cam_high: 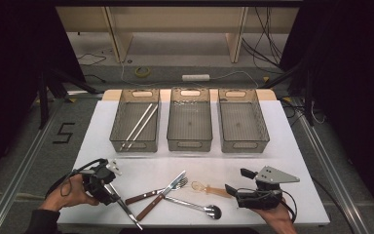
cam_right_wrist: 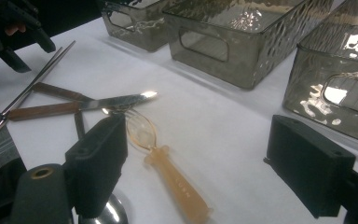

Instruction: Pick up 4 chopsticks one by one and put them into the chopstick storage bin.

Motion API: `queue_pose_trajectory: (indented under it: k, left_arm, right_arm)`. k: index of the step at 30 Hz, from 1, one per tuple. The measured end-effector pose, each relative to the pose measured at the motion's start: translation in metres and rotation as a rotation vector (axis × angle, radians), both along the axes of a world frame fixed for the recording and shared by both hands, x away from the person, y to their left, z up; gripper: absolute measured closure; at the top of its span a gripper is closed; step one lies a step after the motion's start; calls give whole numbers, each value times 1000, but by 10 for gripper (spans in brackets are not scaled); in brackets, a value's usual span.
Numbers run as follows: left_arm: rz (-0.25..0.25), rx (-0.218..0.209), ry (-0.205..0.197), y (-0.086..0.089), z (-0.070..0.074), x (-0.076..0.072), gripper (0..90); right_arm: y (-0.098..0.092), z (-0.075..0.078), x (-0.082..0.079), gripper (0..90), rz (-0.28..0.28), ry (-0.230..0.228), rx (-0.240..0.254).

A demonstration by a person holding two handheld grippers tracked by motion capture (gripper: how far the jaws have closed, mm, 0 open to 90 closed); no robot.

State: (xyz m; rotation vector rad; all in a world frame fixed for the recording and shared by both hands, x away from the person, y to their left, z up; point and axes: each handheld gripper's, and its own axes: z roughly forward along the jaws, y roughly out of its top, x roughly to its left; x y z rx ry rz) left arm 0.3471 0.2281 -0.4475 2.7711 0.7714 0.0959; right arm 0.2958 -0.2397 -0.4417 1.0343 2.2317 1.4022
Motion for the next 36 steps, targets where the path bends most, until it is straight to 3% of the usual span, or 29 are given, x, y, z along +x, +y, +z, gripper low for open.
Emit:
queue_pose_trajectory:
  k: [3,12,36]
  left_arm:
    - [-47,10,-2,-2,-1,1,277]
    - [-83,14,7,-4,-4,3,260]
    - [-131,-3,26,-5,-13,7,257]
  right_arm:
    - [0,0,0,212,3,2,0]
    - [0,0,0,213,3,1,0]
    - [1,0,0,214,4,5,-3]
